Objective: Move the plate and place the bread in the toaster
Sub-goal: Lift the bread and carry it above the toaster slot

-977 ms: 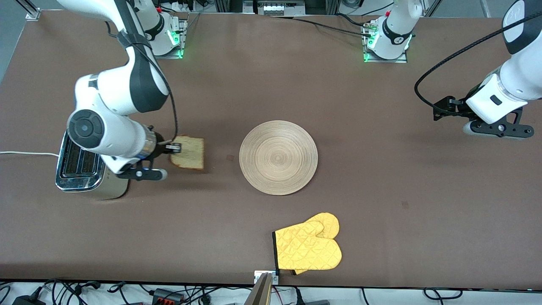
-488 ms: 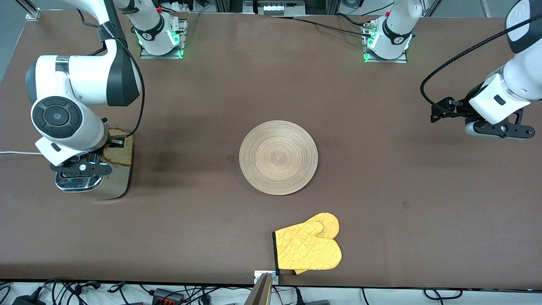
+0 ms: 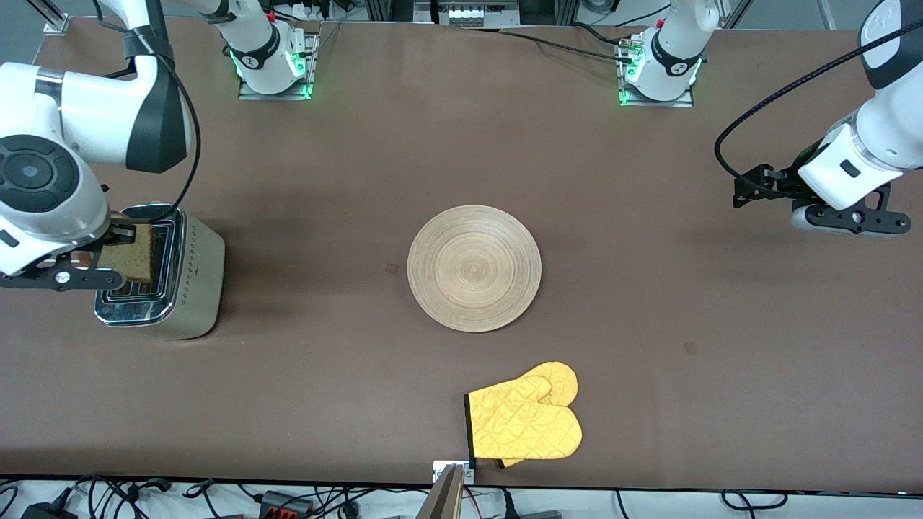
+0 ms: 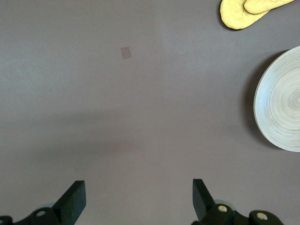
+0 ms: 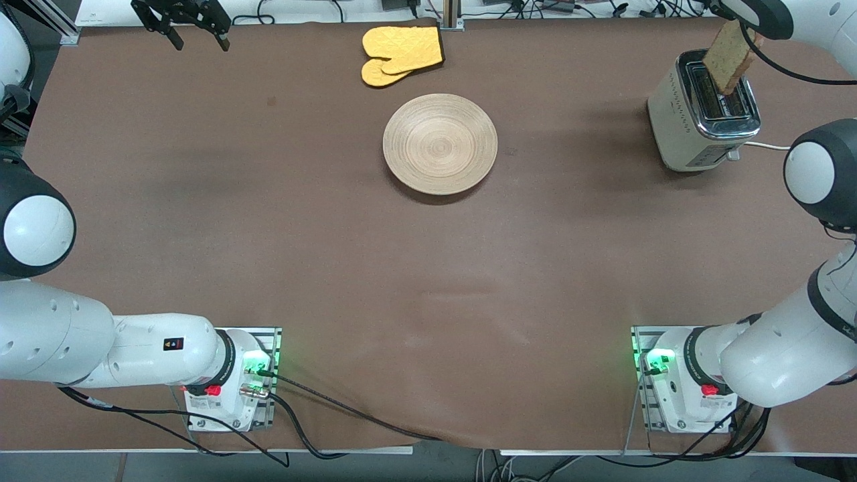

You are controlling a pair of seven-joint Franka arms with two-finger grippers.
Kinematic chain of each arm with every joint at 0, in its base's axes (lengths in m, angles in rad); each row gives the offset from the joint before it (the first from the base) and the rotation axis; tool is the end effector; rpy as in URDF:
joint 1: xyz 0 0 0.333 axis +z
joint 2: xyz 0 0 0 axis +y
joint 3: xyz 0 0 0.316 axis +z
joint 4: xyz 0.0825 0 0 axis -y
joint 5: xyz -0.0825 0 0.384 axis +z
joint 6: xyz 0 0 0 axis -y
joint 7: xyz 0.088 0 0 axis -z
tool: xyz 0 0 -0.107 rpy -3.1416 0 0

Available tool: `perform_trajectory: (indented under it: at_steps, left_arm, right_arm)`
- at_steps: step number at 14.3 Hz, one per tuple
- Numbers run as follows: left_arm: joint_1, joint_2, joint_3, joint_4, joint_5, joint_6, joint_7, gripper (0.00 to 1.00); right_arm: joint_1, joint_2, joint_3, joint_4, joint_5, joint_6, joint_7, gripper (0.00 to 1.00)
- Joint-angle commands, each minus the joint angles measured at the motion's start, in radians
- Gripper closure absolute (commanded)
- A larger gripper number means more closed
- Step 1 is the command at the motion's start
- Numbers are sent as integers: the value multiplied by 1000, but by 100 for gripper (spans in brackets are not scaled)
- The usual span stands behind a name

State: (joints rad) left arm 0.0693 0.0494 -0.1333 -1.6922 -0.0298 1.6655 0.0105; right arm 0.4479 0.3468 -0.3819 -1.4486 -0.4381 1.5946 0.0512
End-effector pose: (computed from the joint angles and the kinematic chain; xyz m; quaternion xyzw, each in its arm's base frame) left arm 0.5687 -0.0379 0.5475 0.9985 -0.0353 -0.0383 0.0170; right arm 0.6407 0.0326 0.5035 0.9561 0.0359 -0.0686 0.2826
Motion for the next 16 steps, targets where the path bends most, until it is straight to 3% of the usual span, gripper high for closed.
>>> perform_trajectory:
  at_steps: [1, 3, 9, 16]
  left_arm:
    - [4, -39, -5, -49, 19, 14, -100, 0]
    - [1, -42, -32, -58, 22, 11, -234, 0]
    - [12, -36, -35, -44, 70, 11, -233, 0]
    - [12, -37, -45, -41, 65, 10, -233, 0]
  right_arm:
    - [-3, 9, 6, -32, -13, 43, -1, 100]
    - [-11, 17, 6, -50, -11, 94, 37, 100]
    - [-12, 14, 6, -96, -2, 113, 61, 100]
    - [-2, -29, 8, -93, -5, 28, 44, 100]
